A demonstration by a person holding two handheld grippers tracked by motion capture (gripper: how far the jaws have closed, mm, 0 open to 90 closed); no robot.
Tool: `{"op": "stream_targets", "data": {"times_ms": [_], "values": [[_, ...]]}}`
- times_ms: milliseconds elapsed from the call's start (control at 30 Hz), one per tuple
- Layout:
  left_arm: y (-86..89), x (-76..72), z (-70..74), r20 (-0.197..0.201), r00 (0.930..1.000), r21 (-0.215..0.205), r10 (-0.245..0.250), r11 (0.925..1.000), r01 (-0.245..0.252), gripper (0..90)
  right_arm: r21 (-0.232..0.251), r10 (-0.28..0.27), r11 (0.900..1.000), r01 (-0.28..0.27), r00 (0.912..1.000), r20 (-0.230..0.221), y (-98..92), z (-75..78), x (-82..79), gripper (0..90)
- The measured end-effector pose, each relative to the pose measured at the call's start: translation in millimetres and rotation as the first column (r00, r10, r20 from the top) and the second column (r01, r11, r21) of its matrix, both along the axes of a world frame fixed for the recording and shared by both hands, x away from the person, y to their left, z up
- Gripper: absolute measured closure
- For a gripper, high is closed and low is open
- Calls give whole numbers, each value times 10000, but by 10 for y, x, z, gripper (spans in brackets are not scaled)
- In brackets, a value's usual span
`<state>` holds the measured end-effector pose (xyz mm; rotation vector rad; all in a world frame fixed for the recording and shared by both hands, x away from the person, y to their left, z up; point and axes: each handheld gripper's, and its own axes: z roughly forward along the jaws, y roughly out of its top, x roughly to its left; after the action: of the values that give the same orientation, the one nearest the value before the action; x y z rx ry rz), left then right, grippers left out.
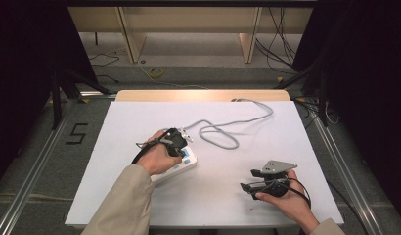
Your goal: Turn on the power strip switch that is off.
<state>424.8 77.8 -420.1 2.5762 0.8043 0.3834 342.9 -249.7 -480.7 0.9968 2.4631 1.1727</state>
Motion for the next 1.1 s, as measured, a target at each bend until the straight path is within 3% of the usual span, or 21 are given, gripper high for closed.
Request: {"op": "stream_targets", "data": {"times_ms": [300, 1100], "values": [[-57, -2, -25, 80, 9999, 201, 130, 9997, -131, 897, -2, 5, 10000, -5, 10000, 1, 0, 0, 0, 333], [-161, 24, -96, -283, 9995, 280, 134, 9995, -126, 897, -3, 41, 10000, -41, 10000, 18, 1, 1, -2, 330]]}}
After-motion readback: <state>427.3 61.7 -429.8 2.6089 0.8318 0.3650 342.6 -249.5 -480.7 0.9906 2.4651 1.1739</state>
